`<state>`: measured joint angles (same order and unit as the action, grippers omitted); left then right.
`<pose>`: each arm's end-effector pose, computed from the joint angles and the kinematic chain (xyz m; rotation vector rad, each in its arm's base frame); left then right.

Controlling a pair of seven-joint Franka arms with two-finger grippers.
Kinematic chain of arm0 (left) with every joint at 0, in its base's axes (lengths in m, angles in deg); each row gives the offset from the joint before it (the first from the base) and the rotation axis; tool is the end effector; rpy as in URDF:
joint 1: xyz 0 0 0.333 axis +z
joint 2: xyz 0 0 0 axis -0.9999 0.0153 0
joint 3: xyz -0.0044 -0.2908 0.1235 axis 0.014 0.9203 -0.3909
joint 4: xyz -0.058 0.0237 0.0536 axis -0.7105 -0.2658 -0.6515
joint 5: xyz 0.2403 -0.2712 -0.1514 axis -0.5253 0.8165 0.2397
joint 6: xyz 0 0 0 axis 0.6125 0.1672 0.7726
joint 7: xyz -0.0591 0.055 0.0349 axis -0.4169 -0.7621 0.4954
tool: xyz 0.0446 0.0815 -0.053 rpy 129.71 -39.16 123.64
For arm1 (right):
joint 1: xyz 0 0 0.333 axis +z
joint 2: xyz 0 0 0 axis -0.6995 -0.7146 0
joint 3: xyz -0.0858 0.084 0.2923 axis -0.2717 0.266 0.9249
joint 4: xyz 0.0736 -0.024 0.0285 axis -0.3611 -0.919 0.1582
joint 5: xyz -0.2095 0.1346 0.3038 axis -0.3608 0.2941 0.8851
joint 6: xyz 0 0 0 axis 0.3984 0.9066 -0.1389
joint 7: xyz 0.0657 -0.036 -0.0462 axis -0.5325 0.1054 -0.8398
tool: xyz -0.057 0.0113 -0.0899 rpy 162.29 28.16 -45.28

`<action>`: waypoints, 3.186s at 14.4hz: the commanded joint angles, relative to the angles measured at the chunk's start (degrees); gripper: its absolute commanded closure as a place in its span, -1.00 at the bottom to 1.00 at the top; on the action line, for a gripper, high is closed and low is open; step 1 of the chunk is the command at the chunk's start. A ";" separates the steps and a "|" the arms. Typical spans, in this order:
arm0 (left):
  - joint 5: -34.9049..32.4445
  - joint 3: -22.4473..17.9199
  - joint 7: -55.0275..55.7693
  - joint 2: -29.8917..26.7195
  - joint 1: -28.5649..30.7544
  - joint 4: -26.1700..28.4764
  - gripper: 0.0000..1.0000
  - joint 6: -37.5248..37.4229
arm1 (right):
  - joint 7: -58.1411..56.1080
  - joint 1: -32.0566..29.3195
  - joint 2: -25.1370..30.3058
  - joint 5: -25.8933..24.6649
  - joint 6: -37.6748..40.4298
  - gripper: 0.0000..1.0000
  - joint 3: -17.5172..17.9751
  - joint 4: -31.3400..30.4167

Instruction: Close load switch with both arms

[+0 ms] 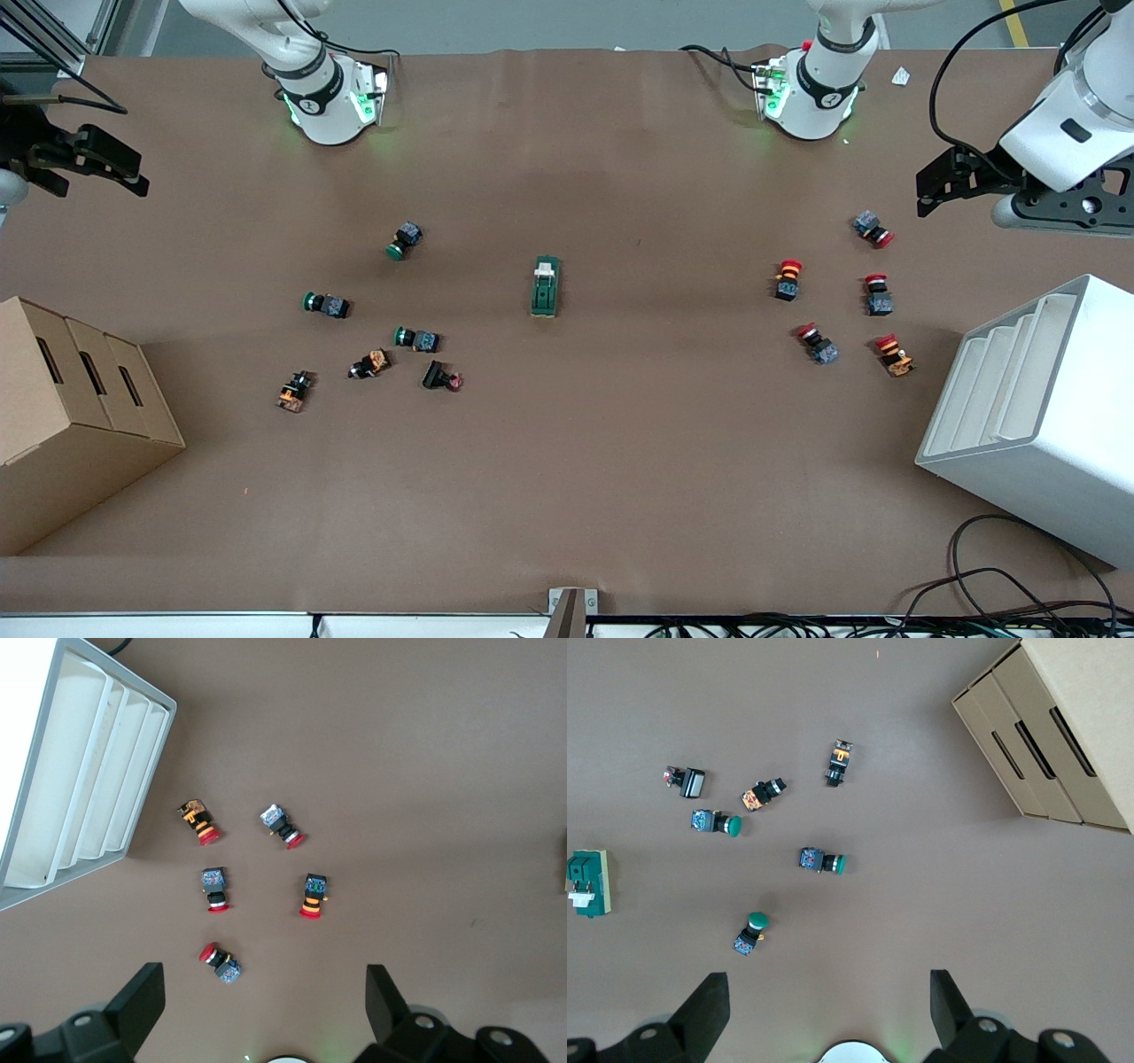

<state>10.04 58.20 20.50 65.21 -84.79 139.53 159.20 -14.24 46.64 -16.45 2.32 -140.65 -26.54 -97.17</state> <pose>0.5307 -0.0833 0.6338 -3.1135 0.2095 0.0695 0.5074 0.0012 0.6563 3.1400 -0.0069 -0.0948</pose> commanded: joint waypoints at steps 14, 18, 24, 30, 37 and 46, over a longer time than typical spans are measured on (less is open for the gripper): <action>-0.33 14.79 11.82 3.62 -4.59 -5.10 -1.00 -0.83 | 0.51 0.74 0.61 -0.77 -0.18 -1.00 -0.51 -0.23; -0.68 20.08 25.88 6.08 -8.10 -4.40 -1.00 6.72 | 0.25 0.21 -3.15 -0.95 -0.09 -1.00 -0.60 1.69; -2.52 20.35 49.01 7.23 -16.54 0.25 -1.00 11.37 | -0.37 -0.22 -14.22 -0.85 -1.22 -1.00 -0.77 3.90; -11.98 20.35 60.77 10.56 -27.33 7.89 -0.99 27.11 | 5.92 0.82 -16.97 0.80 -3.07 -1.00 -0.16 3.64; -47.83 20.35 94.43 26.01 -44.49 12.83 -0.96 31.16 | 28.34 14.17 -22.67 7.93 -15.45 -1.00 -0.16 -0.32; -91.45 20.08 130.42 41.94 -49.24 15.02 -0.98 29.51 | 46.28 25.34 -26.99 17.86 -33.47 -1.00 -0.16 -10.06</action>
<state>-76.11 78.55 149.43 105.59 -133.33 154.64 190.32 28.35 70.18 -45.11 18.31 -171.08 -26.06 -103.37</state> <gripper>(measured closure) 0.009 0.000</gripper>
